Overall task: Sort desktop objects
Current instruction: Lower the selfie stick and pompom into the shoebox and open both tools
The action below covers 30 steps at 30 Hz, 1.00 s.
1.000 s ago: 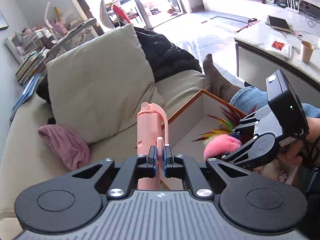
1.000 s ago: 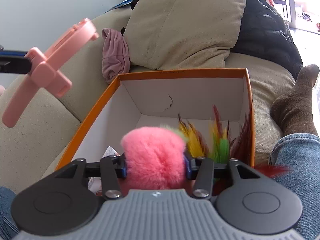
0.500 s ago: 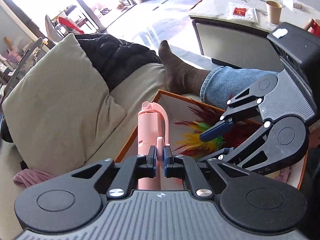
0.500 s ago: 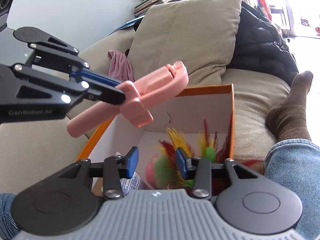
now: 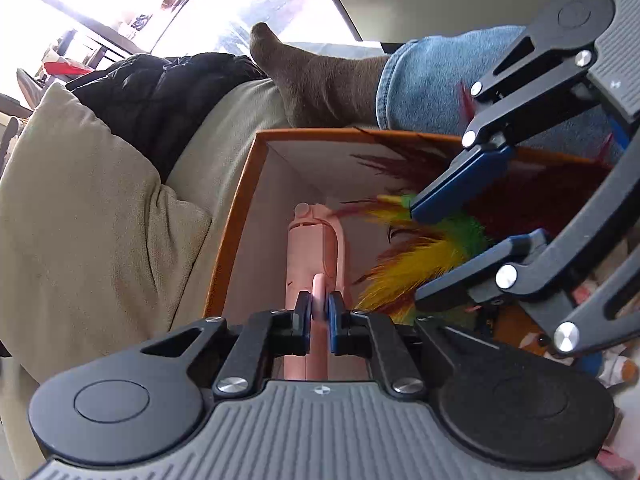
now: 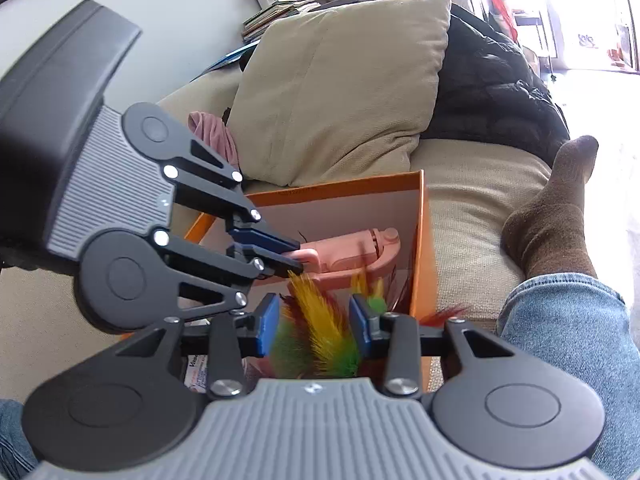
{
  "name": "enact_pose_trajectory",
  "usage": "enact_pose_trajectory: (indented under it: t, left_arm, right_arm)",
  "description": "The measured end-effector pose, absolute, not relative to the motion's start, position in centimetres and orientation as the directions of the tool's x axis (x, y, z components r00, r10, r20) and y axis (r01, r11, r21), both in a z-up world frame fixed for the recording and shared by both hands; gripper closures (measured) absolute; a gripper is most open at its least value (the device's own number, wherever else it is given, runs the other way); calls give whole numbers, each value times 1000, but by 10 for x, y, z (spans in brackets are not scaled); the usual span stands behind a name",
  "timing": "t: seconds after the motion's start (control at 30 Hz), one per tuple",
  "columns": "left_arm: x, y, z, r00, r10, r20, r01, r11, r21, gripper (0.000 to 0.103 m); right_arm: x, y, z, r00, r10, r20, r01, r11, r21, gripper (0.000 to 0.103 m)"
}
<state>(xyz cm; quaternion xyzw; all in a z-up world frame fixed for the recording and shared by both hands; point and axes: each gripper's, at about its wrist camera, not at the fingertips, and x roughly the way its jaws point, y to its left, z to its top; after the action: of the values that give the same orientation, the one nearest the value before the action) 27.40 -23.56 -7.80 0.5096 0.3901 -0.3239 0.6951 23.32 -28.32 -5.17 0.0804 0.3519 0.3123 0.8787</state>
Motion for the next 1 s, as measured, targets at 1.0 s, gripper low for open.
enact_pose_trajectory:
  t: [1.0]
  left_arm:
    - [234,-185,-16,626,-87,-775,676,557,483,92]
  right_arm:
    - [229,-256,-53,599,498,-627,-532,833,153,43]
